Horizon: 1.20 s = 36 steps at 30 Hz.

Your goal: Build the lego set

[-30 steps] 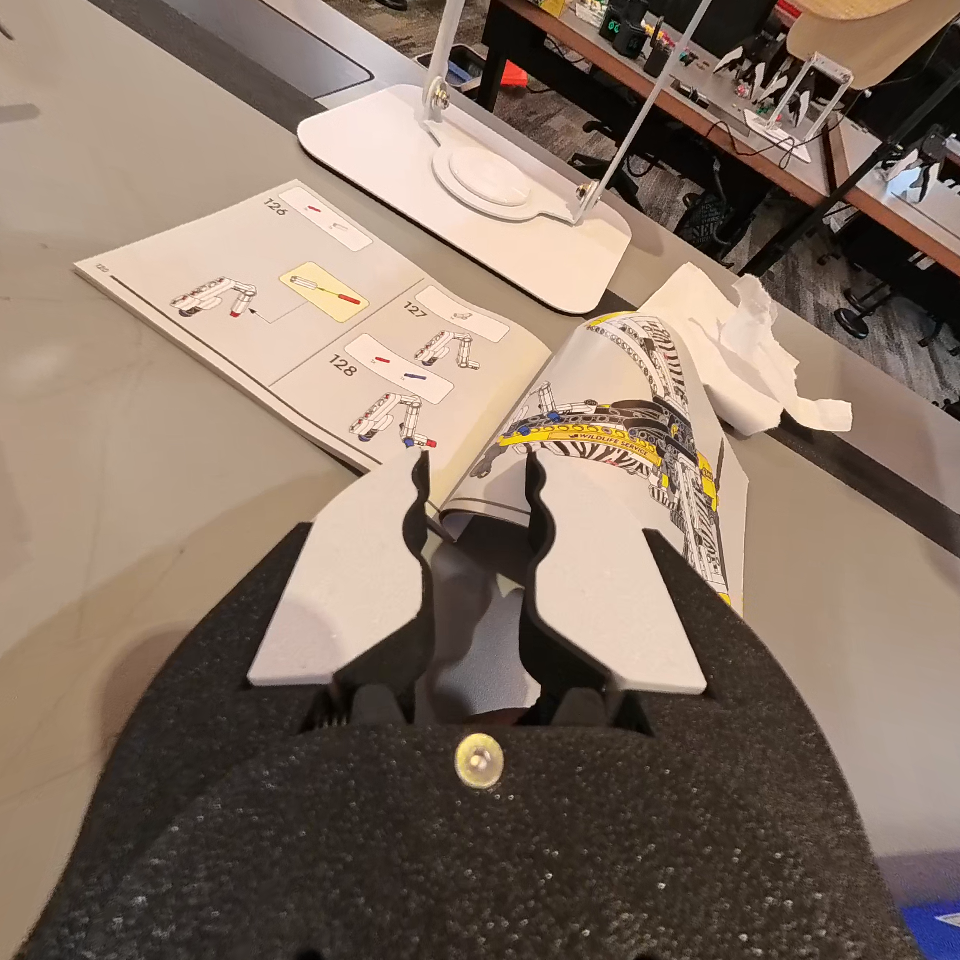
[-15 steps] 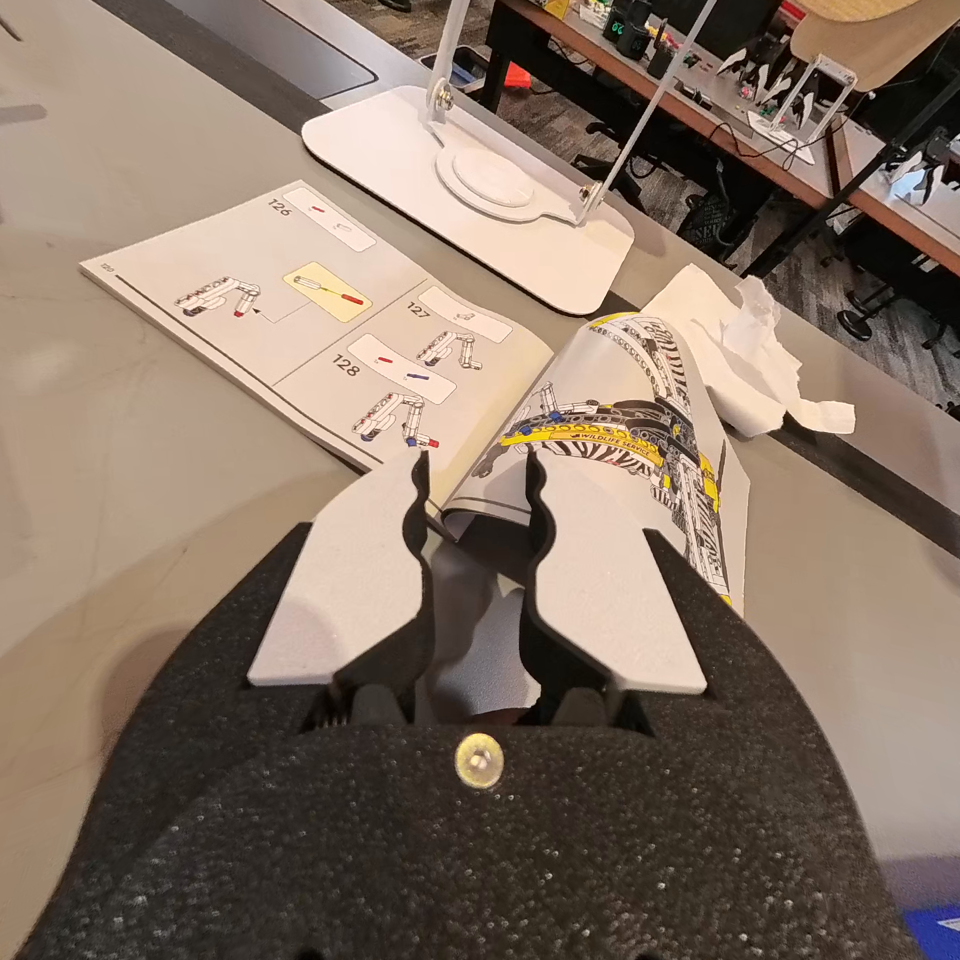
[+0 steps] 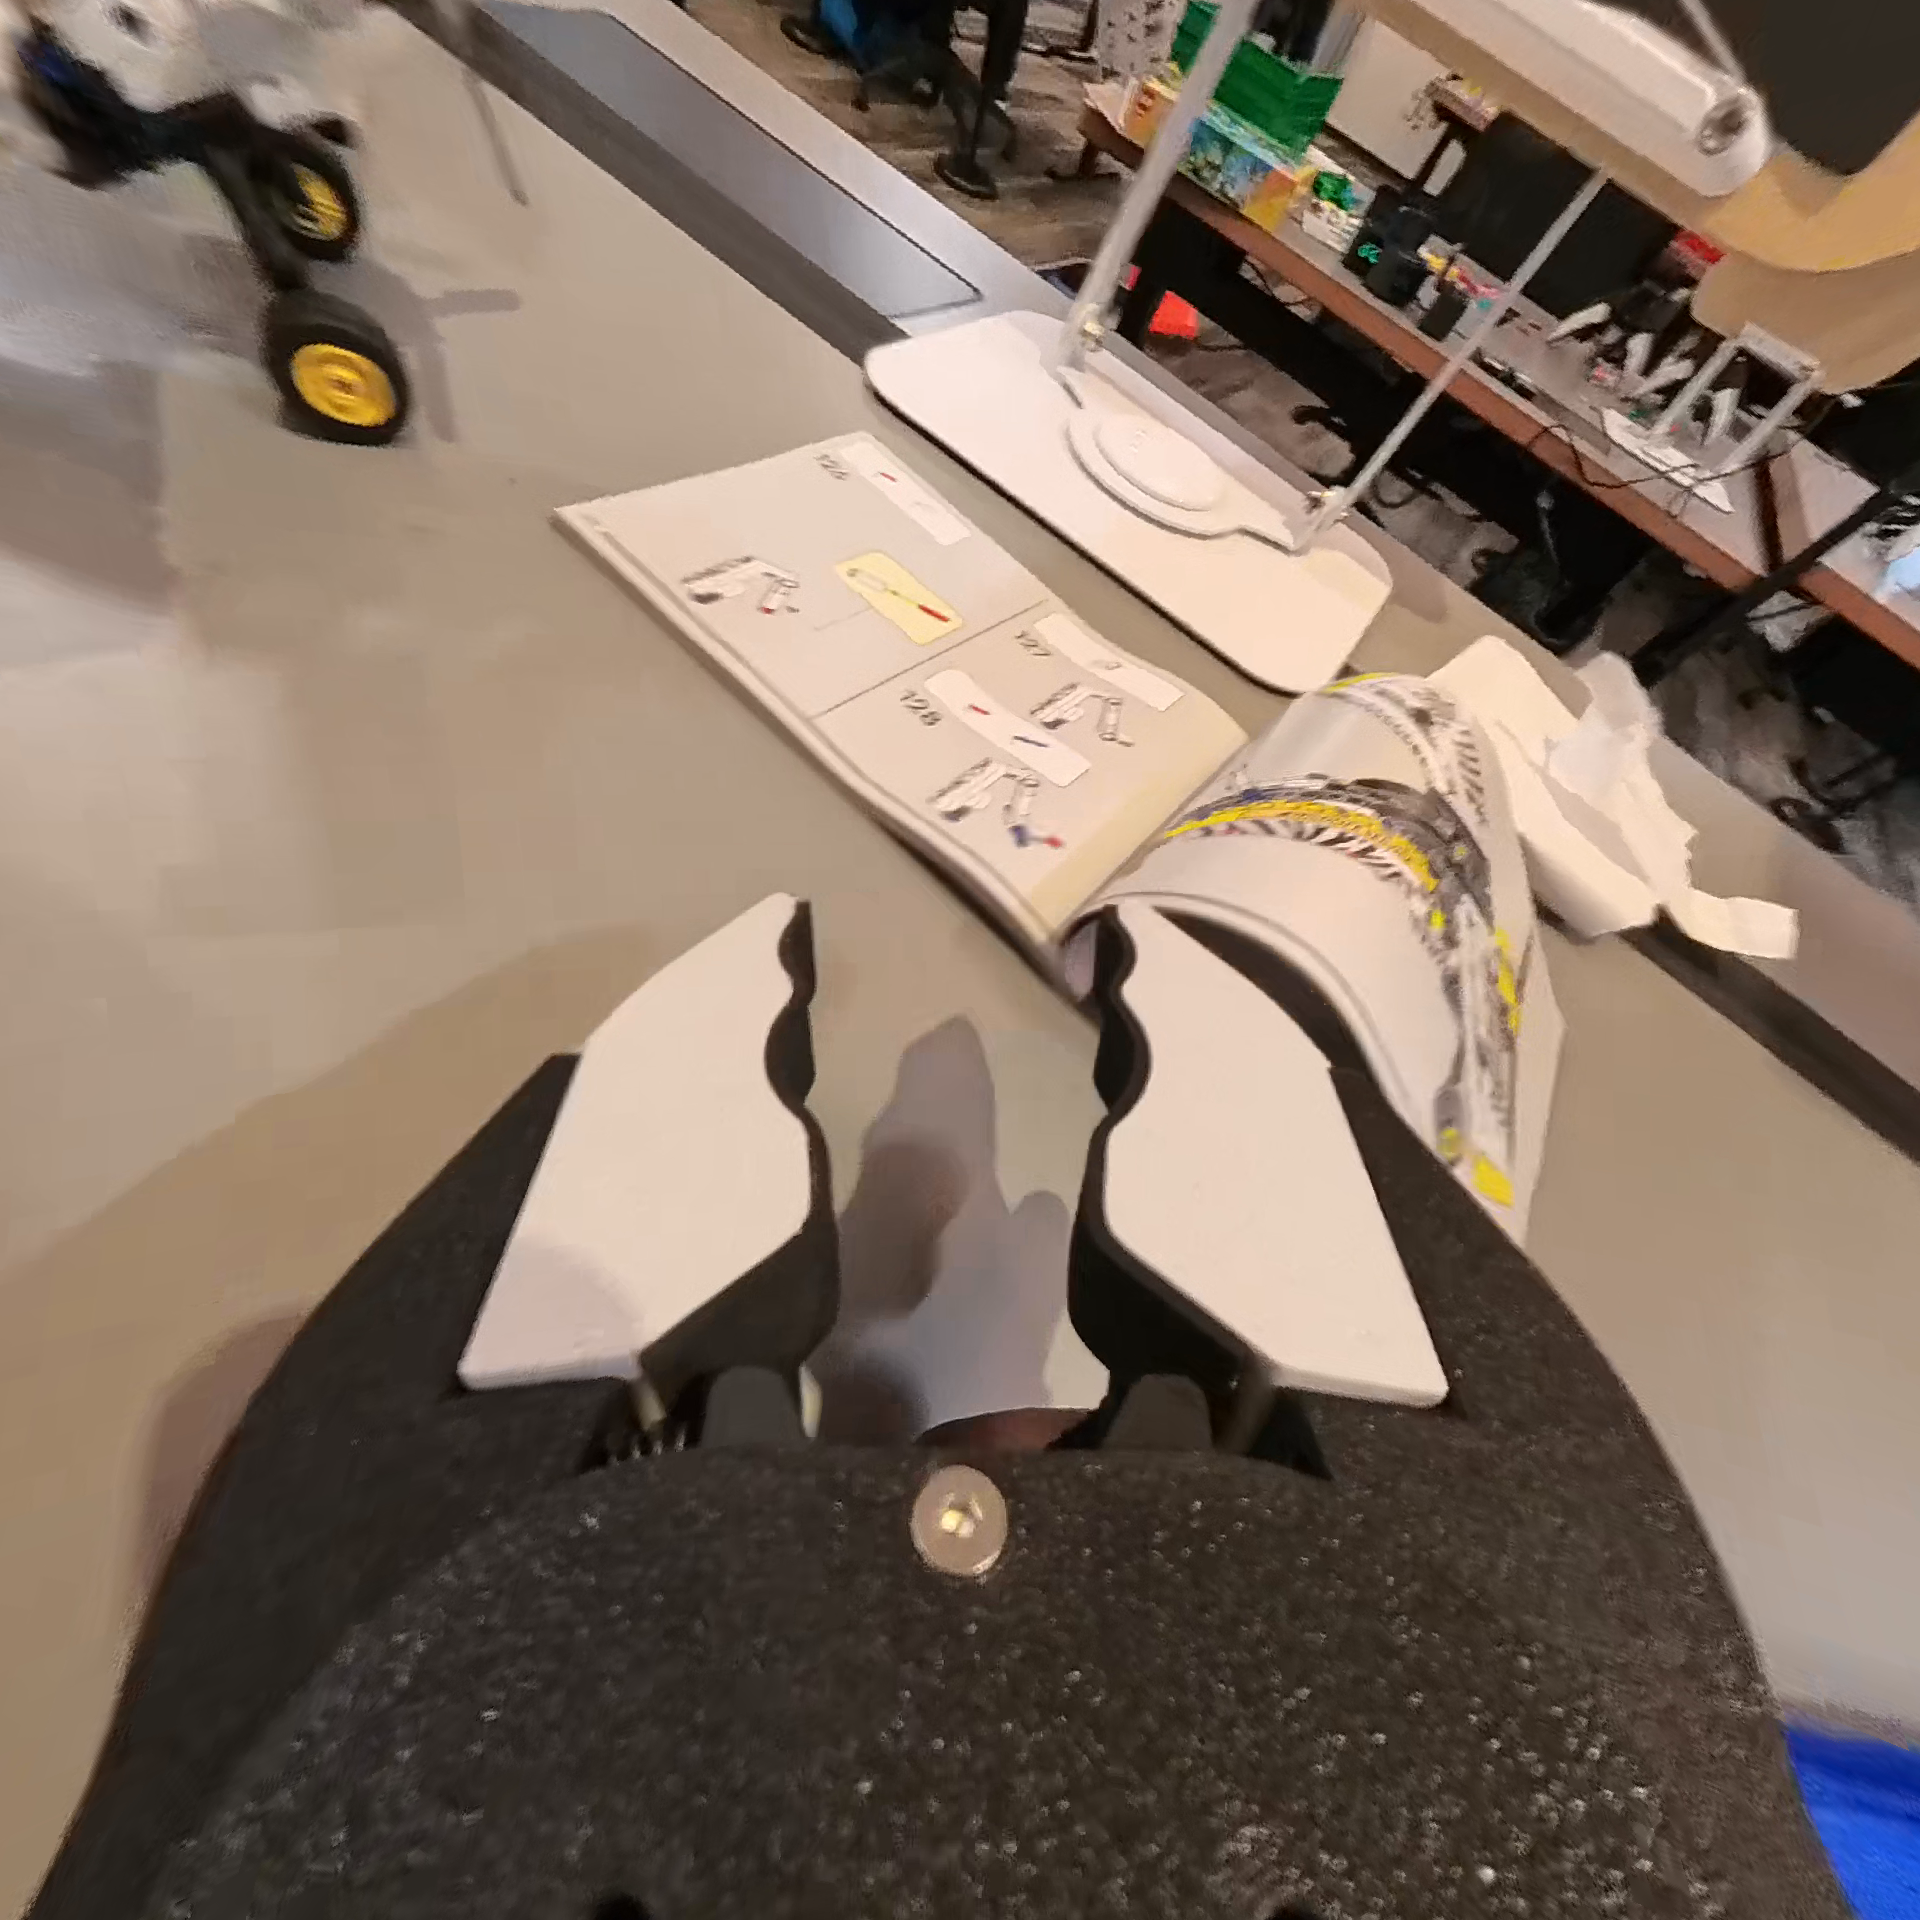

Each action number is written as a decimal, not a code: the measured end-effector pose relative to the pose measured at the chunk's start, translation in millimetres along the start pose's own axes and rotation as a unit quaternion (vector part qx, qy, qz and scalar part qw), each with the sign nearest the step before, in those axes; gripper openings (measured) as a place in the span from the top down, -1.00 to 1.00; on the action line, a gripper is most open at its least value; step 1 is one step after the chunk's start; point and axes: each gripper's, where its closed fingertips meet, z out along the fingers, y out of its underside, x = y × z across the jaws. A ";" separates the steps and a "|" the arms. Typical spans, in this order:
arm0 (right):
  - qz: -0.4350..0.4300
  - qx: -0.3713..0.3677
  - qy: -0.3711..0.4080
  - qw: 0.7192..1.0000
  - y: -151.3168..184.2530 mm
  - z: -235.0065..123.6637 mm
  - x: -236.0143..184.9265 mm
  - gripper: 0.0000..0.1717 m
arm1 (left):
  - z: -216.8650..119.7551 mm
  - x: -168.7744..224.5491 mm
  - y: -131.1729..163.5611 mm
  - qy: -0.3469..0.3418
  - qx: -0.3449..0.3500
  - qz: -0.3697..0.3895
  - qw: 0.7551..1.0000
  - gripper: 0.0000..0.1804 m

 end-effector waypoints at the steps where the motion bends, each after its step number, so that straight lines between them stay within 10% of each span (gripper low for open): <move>1: 0.006 0.008 -0.019 1.000 -2.2 -6.0 -10.2 0.39 | -4.8 -1.6 -8.3 -0.011 0.002 0.023 1.000 0.91; 10: 0.035 0.041 -0.138 0.989 -31.6 -15.3 -75.0 0.34 | -39.7 -40.4 -34.7 -0.130 -0.058 0.155 0.978 0.91; 36: -0.079 0.118 -0.173 0.975 -84.4 25.3 -138.1 0.07 | -66.7 -86.6 -14.1 -0.208 -0.147 0.128 0.959 0.91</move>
